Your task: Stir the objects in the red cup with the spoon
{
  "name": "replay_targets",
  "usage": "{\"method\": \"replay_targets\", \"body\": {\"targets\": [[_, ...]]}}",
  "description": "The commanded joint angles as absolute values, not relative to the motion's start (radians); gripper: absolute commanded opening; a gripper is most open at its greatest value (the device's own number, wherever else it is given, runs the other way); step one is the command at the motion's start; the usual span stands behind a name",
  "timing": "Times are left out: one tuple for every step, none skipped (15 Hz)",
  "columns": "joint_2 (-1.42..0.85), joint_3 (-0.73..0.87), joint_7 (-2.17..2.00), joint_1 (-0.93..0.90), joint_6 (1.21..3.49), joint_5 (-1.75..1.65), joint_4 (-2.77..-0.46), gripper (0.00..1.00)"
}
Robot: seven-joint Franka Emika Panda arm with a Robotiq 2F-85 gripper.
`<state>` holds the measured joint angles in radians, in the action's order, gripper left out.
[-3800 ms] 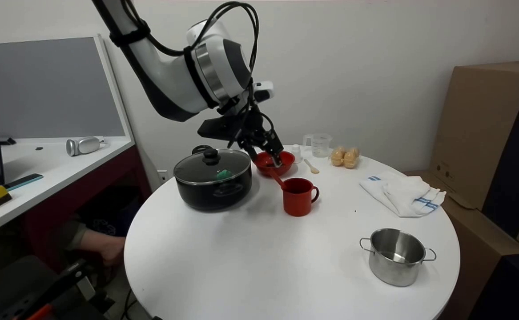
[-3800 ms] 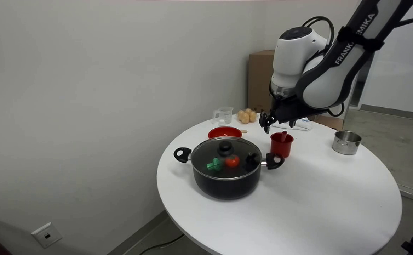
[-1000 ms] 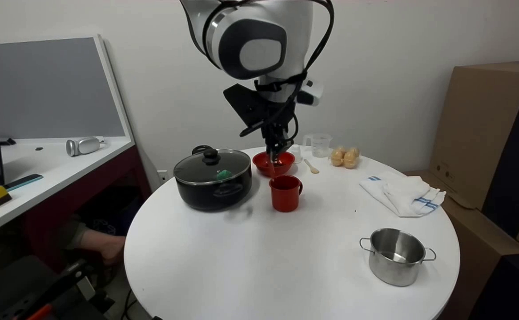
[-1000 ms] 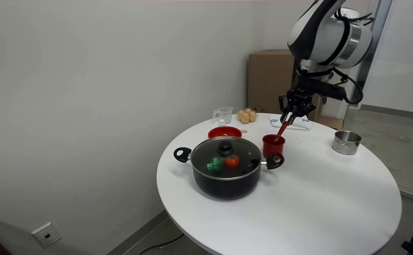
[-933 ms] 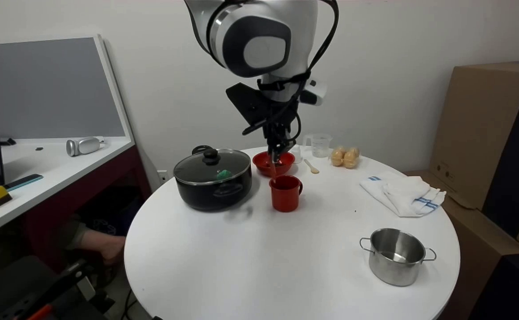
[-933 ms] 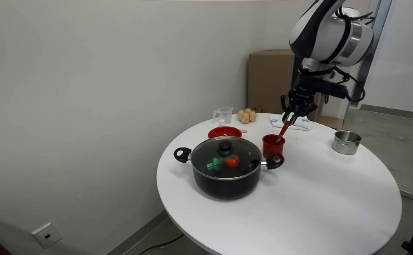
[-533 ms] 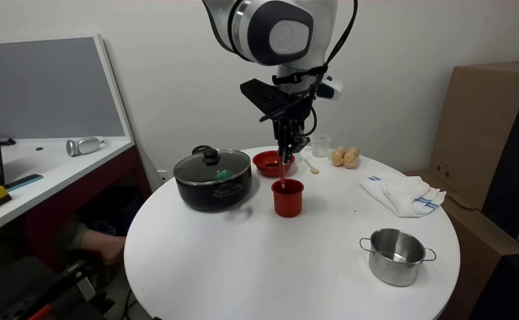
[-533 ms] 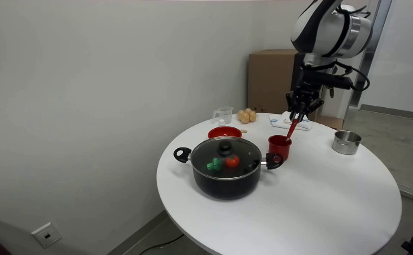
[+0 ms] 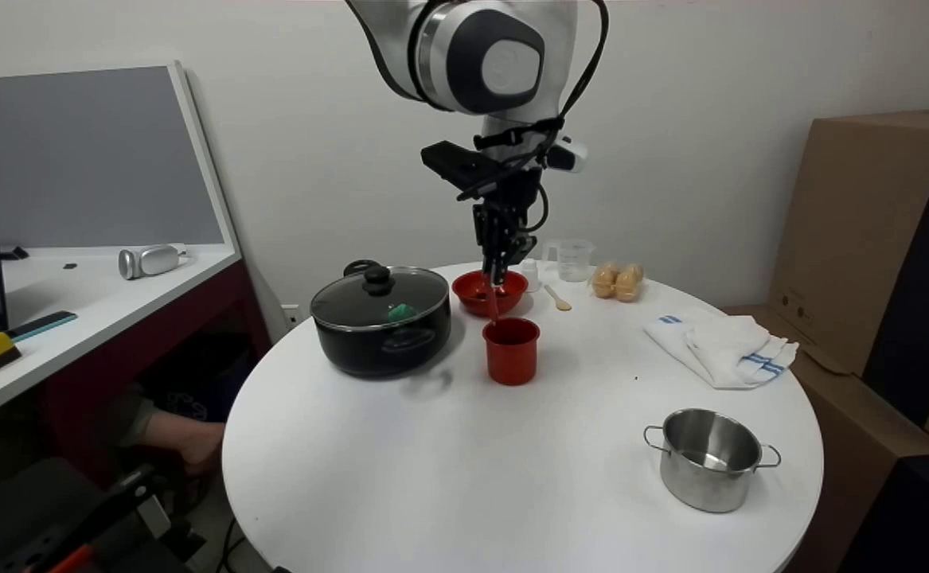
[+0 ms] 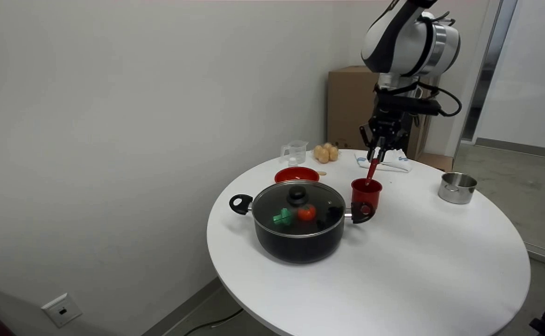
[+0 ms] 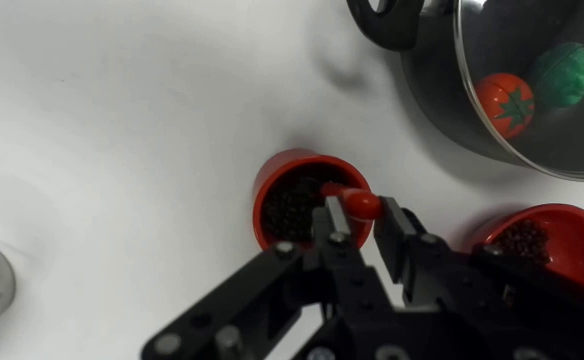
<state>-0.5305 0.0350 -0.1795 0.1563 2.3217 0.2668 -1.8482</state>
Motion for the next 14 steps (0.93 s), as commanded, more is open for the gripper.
{"method": "replay_targets", "body": {"targets": [[-0.589,0.051,-0.212,0.138,2.245,0.262,-1.736,0.08],[-0.596,0.051,-0.213,0.143,2.234,0.269,-1.717,0.08],[-0.601,0.052,-0.214,0.151,2.226,0.276,-1.701,0.08],[-0.605,0.055,-0.217,0.156,2.220,0.279,-1.687,0.08],[-0.608,0.060,-0.217,0.165,2.213,0.283,-1.675,0.08],[-0.609,0.065,-0.219,0.169,2.207,0.284,-1.667,0.08],[-0.608,0.071,-0.217,0.173,2.204,0.282,-1.667,0.08],[-0.604,0.075,-0.216,0.175,2.201,0.280,-1.670,0.08],[-0.599,0.076,-0.211,0.176,2.200,0.278,-1.680,0.08],[-0.594,0.076,-0.208,0.175,2.199,0.275,-1.693,0.08],[-0.590,0.072,-0.200,0.172,2.197,0.275,-1.709,0.08],[-0.589,0.070,-0.197,0.169,2.194,0.273,-1.718,0.08],[-0.585,0.062,-0.187,0.162,2.188,0.273,-1.733,0.08],[-0.586,0.057,-0.180,0.158,2.184,0.273,-1.740,0.08]]}}
